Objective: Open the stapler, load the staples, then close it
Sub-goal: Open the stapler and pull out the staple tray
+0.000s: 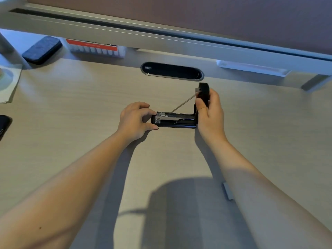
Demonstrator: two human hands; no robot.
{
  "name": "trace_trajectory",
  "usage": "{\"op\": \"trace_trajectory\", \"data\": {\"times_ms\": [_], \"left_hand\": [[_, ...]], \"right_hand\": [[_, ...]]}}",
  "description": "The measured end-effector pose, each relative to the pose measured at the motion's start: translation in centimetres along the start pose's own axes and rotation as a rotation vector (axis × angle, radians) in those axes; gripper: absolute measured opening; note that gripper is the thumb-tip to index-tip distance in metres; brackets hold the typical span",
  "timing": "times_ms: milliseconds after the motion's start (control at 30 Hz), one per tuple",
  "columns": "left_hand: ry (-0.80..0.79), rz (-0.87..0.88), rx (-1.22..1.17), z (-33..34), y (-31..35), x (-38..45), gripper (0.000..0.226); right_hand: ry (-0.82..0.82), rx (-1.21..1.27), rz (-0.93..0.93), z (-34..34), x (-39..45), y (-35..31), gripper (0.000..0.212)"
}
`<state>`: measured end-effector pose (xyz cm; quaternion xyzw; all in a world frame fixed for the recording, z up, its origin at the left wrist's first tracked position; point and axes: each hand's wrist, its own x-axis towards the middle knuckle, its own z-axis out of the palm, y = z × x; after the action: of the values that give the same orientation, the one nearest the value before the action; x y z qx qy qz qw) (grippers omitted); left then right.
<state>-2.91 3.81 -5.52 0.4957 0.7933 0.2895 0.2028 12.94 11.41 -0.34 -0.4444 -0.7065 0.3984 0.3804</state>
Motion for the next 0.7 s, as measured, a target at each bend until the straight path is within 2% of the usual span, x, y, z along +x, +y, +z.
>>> {"op": "trace_trajectory", "data": {"times_ms": [100, 233, 333, 400, 533, 700], "left_hand": [[-0.001, -0.007, 0.001, 0.0, 0.1, -0.1, 0.042], [-0.005, -0.003, 0.008, 0.1, 0.2, -0.2, 0.042], [-0.012, 0.001, 0.019, 0.2, 0.2, -0.1, 0.041], [-0.008, 0.008, 0.018, 0.2, 0.4, -0.1, 0.04], [-0.005, 0.021, 0.034, 0.5, 0.9, -0.7, 0.04], [-0.01, 0.034, 0.064, 1.5, 1.7, -2.9, 0.04]], "right_hand": [[0.127, -0.022, 0.064, -0.6, -0.2, 0.9, 0.028], [0.302, 0.112, 0.297, -1.9, -0.1, 1.9, 0.028], [0.326, 0.327, 0.471, -3.0, 0.0, 3.1, 0.016], [0.322, 0.411, 0.545, -3.3, 0.4, 4.1, 0.021], [0.221, 0.242, 0.617, -3.7, 0.1, 6.0, 0.034], [0.081, -0.173, 0.436, -6.8, -4.3, 5.8, 0.036]]}}
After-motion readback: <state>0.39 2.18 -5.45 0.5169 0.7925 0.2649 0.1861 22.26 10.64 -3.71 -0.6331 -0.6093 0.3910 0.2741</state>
